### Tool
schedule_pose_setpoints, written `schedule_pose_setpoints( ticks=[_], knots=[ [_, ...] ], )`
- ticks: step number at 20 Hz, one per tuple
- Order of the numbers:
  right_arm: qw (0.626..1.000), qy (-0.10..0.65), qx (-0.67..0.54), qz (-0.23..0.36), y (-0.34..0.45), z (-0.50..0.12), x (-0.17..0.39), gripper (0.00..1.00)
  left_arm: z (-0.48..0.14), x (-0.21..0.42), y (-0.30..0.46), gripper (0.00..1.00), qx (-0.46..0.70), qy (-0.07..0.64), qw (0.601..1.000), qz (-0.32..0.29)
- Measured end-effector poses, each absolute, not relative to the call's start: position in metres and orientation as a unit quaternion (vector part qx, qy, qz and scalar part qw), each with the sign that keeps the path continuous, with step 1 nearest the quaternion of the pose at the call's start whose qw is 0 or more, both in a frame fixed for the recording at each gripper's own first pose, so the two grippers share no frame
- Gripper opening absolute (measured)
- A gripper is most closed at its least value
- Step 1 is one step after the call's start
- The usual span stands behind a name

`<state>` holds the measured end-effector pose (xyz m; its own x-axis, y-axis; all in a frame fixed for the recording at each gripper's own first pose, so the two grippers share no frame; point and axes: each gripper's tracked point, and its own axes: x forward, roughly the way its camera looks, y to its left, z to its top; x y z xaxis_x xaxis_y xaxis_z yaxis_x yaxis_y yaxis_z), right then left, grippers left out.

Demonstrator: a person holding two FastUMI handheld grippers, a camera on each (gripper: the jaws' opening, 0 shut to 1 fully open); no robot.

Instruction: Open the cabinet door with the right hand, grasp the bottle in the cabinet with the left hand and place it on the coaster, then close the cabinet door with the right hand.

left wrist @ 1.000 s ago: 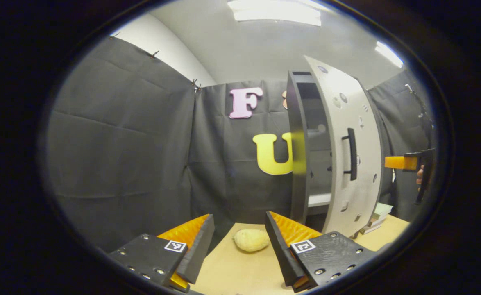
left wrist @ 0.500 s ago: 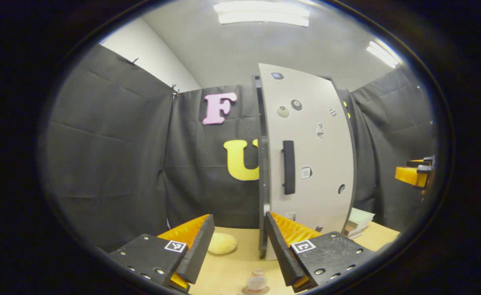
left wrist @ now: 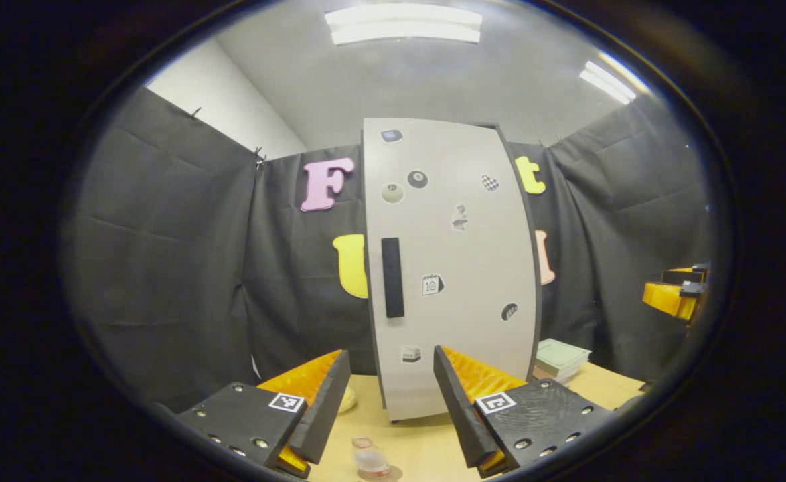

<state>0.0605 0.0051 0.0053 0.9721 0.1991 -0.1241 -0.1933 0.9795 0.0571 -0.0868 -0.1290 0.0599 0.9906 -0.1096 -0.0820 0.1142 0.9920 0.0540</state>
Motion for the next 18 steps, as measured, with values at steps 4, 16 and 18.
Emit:
schedule_pose_setpoints(
  ticks=[4, 16, 18],
  knots=[
    [0.993, 0.065, 0.031, 0.094, 0.007, 0.008, 0.049, 0.93, 0.053, -0.094, -0.129, 0.75, 0.024, 0.048, 0.996, -0.066],
    [0.993, 0.056, 0.025, 0.104, 0.026, 0.025, 0.035, 0.92, 0.056, -0.089, -0.084, 0.75, 0.022, 0.035, 0.998, -0.042],
    [0.993, 0.056, 0.025, 0.104, 0.029, 0.027, 0.033, 0.95, 0.055, -0.090, -0.081, 0.75, 0.019, 0.037, 0.998, -0.042]
  ],
)
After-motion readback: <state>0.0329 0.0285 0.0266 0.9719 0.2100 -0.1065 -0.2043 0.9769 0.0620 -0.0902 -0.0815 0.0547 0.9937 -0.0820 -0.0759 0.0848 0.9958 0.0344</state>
